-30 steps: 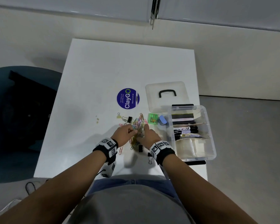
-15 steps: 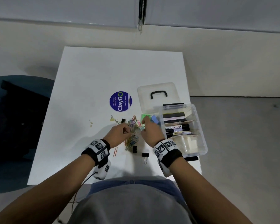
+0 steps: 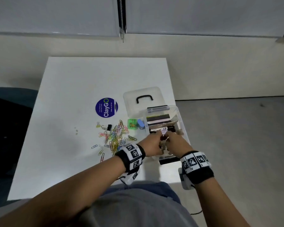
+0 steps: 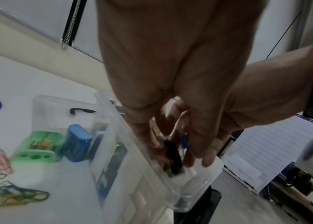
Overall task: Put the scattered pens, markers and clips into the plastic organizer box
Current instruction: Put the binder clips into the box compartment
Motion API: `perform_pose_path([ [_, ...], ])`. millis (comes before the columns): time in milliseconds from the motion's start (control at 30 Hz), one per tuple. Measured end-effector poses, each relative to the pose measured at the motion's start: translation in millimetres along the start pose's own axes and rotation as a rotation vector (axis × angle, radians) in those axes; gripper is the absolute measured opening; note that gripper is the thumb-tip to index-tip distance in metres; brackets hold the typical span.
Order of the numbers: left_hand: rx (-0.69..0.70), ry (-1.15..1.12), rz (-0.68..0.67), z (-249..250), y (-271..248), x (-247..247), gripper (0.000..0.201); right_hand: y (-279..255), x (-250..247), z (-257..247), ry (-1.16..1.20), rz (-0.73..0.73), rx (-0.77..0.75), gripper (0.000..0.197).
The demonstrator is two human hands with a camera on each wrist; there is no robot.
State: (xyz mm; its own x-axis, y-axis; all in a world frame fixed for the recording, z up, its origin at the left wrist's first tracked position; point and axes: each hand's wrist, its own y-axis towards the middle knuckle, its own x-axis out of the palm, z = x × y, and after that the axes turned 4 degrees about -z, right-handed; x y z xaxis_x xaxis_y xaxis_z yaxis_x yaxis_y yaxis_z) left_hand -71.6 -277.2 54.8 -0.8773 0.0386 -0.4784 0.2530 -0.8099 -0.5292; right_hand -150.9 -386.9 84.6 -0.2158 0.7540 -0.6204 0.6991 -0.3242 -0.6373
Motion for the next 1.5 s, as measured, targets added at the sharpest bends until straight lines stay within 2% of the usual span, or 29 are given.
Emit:
perform_pose_path([
  [133, 0.014, -0.098, -0.002, -13, -9, -6, 0.045, 3, 3, 3, -0.02, 0.0, -0.014, 0.028],
  [233, -0.011, -0.2, 0.098, -36, -21, -25, 0.028, 7, 9, -9, -0.081, 0.088, -0.099, 0.029],
  [367, -0.183, -0.08, 0.244, -91, -31, -42, 0.011, 15, 30, -43, -0.094, 0.111, -0.219, 0.028],
  [433, -0.262, 0.051, 0.237, -114, -33, -40, 0.011, 19, 47, -66, -0.135, 0.099, -0.266, 0.022],
  [500, -0.317, 0.19, 0.16, -131, -34, -31, 0.013, 26, 71, -84, -0.19, 0.029, -0.26, 0.021],
  [600, -0.33, 0.307, 0.063, -150, -35, -9, 0.027, 39, 107, -90, -0.26, -0.146, -0.145, 0.033],
  [700, -0.295, 0.364, 0.055, -162, -36, 11, 0.039, 47, 131, -82, -0.357, -0.272, -0.097, 0.04],
  [767, -0.281, 0.37, 0.079, -166, -35, 17, 0.034, 48, 137, -79, -0.369, -0.324, -0.025, 0.044],
  [833, -0.265, 0.346, 0.103, -172, -33, 18, 0.03, 50, 139, -77, -0.378, -0.328, 0.006, 0.043],
  [933, -0.249, 0.296, 0.106, -182, -35, 18, 0.033, 54, 139, -76, -0.329, -0.274, -0.027, 0.038],
  [1100, -0.187, 0.221, 0.123, -197, -42, 12, 0.038, 70, 135, -85, -0.27, -0.226, 0.001, 0.041],
  [1167, -0.185, 0.186, 0.163, -201, -48, 3, 0.022, 82, 137, -86, -0.203, -0.153, 0.009, 0.037],
  [1233, -0.194, 0.127, 0.204, -208, -54, -6, 0.024, 94, 138, -89, -0.162, -0.11, 0.008, 0.038],
  [1333, -0.232, -0.09, 0.249, -210, -63, -21, 0.024, 105, 141, -96, -0.172, -0.13, -0.082, 0.046],
  [1433, -0.275, -0.138, 0.262, -213, -67, -29, 0.015, 115, 146, -96, -0.238, -0.166, -0.157, 0.054],
  [1500, -0.276, -0.166, 0.251, -213, -65, -29, 0.01, 120, 150, -92, -0.282, -0.192, -0.162, 0.047],
])
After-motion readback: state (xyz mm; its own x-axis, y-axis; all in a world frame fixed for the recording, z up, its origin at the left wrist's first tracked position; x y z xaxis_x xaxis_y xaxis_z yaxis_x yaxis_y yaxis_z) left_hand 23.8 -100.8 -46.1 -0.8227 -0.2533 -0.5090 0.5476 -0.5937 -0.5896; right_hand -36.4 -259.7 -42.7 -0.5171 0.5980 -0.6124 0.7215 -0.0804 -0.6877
